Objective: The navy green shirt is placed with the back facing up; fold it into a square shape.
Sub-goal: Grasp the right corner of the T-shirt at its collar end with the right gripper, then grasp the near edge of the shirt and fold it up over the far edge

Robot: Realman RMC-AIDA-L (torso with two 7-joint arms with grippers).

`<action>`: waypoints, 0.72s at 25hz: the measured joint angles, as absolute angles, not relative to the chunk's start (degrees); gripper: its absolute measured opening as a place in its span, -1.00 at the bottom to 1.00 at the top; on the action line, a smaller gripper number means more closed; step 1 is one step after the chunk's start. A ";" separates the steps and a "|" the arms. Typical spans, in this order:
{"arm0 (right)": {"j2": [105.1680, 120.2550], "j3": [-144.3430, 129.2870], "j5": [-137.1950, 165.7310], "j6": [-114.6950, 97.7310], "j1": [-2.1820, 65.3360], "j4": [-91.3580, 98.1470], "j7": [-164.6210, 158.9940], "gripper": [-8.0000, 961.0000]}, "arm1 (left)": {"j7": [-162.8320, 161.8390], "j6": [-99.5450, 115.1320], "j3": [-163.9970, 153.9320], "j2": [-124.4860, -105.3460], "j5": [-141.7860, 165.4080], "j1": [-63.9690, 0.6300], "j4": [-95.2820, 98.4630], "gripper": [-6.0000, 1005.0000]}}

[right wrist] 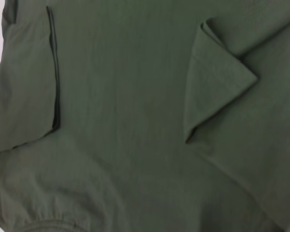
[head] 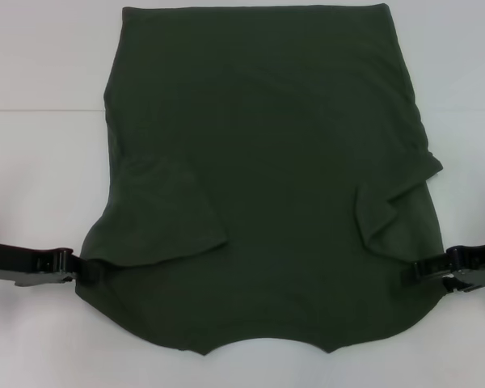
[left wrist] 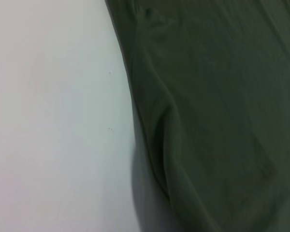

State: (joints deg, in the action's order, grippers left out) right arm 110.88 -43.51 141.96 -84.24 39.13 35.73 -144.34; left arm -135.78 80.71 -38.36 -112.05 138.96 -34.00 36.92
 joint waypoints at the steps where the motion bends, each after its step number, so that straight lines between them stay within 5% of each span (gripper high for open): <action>1: 110.82 -43.51 142.22 -84.23 39.13 35.82 -144.34 0.65 | -135.79 80.71 -38.21 -112.05 138.96 -34.01 36.94 -0.91; 9: 110.85 -43.59 145.71 -83.67 39.64 36.21 -144.31 0.63 | -135.70 80.82 -37.70 -112.05 138.96 -34.12 37.07 -0.91; 15: 110.83 -43.60 145.85 -83.66 39.81 36.22 -144.31 0.13 | -135.57 80.76 -37.70 -112.05 138.96 -34.22 36.99 -0.91; 18: 110.77 -43.60 145.87 -83.67 39.92 36.21 -144.31 -0.32 | -135.33 80.74 -37.70 -112.05 138.96 -34.33 36.94 -0.91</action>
